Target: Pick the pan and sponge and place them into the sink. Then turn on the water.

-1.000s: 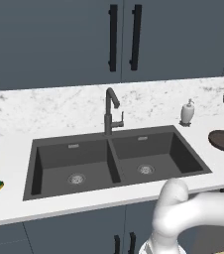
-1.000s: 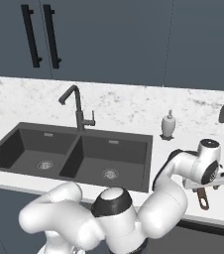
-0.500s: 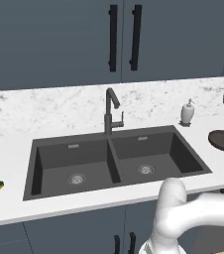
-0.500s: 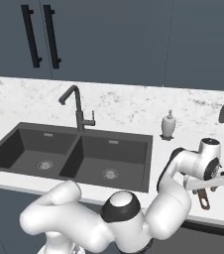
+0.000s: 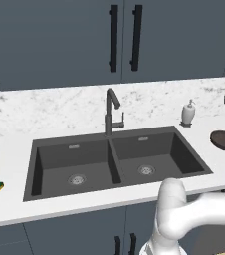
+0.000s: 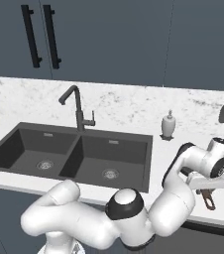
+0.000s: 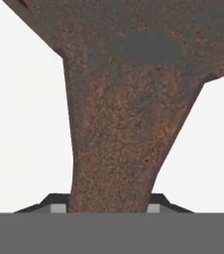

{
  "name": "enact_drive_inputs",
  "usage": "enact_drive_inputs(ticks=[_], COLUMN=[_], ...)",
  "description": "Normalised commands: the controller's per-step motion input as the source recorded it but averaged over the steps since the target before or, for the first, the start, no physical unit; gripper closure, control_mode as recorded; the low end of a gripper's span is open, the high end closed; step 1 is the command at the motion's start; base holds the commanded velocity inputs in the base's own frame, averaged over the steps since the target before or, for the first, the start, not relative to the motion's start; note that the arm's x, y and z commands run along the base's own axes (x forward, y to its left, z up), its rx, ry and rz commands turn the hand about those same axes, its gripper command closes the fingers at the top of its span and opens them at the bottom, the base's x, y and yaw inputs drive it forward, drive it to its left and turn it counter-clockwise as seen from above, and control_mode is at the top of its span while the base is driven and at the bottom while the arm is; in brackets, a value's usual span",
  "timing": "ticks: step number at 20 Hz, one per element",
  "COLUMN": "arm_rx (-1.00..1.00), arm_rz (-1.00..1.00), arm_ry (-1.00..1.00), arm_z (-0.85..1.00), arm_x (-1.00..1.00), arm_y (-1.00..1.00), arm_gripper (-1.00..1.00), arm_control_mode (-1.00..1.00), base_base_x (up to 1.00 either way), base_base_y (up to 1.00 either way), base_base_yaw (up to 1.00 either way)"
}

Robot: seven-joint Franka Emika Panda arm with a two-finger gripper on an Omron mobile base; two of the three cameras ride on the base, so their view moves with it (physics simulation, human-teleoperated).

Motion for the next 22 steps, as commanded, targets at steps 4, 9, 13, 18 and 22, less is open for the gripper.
enact_drive_inputs(ticks=[4, 9, 13, 18, 22], arm_rx=[0.00, -0.06, -0.07, -0.01, 0.00], arm_rz=[0.00, -0.01, -0.07, -0.07, 0.00], arm_ry=[-0.29, -0.57, -0.44, -0.14, 0.00], arm_z=[0.04, 0.28, 0.43, 0.56, 0.62], arm_x=[-0.38, -0.24, -0.39, -0.53, -0.34], arm_y=[0.37, 0.85, 0.87, 0.54, 0.49], arm_gripper=[1.00, 1.00, 1.00, 1.00, 1.00], arm_control_mode=[-1.00, -1.00, -1.00, -1.00, -1.00], base_base_x=[0.00, 0.00, 0.00, 0.00, 0.00], base_base_y=[0.00, 0.00, 0.00, 0.00, 0.00], base_base_yaw=[0.00, 0.00, 0.00, 0.00, 0.00])
